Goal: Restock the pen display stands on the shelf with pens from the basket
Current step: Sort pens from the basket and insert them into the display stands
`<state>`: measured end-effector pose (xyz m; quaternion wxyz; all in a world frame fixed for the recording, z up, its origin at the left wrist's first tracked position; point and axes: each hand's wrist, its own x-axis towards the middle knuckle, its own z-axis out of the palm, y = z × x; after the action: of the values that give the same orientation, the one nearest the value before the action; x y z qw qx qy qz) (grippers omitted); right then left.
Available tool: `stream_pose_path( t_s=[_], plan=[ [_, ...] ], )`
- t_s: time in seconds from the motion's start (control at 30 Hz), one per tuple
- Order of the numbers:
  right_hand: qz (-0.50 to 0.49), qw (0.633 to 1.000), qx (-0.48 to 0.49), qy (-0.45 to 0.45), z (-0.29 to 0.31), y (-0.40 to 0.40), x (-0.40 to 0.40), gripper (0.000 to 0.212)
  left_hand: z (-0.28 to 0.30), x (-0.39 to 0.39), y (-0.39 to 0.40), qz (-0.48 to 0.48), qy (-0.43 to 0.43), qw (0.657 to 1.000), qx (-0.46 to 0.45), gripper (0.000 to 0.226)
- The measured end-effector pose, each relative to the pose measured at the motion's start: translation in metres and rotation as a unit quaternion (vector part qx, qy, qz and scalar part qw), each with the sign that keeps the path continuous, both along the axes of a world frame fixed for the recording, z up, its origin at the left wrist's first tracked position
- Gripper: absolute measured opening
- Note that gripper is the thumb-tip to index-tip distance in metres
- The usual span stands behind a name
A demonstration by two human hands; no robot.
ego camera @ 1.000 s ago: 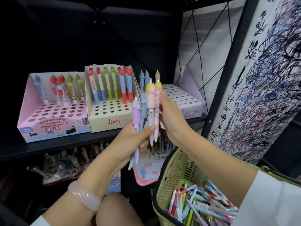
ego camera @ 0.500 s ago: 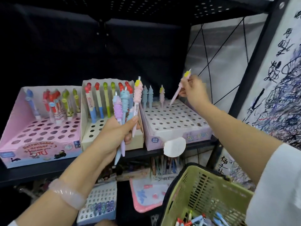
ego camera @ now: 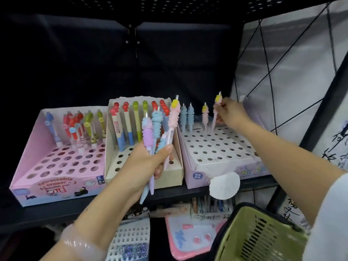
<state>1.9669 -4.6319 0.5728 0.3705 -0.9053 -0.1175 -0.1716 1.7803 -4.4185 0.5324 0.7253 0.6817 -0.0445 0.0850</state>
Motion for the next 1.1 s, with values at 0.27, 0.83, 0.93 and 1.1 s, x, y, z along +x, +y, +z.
stream_pose_path(
  t_s=[0.27, 0.83, 0.93, 1.1],
  plan=[
    [-0.007, 0.991, -0.111, 0.074, -0.006, 0.004, 0.000, 0.036, 0.000, -0.003, -0.004, 0.015, -0.013, 1.000, 0.010, 0.008],
    [0.276, 0.930, 0.221, 0.101, 0.021, 0.056, -0.124, 0.011, 0.001, -0.010, -0.020, 0.034, -0.022, 0.999, 0.011, 0.008],
    [0.292, 0.923, 0.222, 0.116, 0.019, 0.056, -0.127, 0.011, 0.002, -0.011, -0.022, 0.029, -0.024, 0.999, 0.011, 0.003],
    [0.241, 0.927, 0.280, 0.069, 0.024, 0.047, -0.111, 0.015, 0.005, -0.009, -0.022, 0.024, -0.024, 0.999, 0.003, 0.009]
  ],
)
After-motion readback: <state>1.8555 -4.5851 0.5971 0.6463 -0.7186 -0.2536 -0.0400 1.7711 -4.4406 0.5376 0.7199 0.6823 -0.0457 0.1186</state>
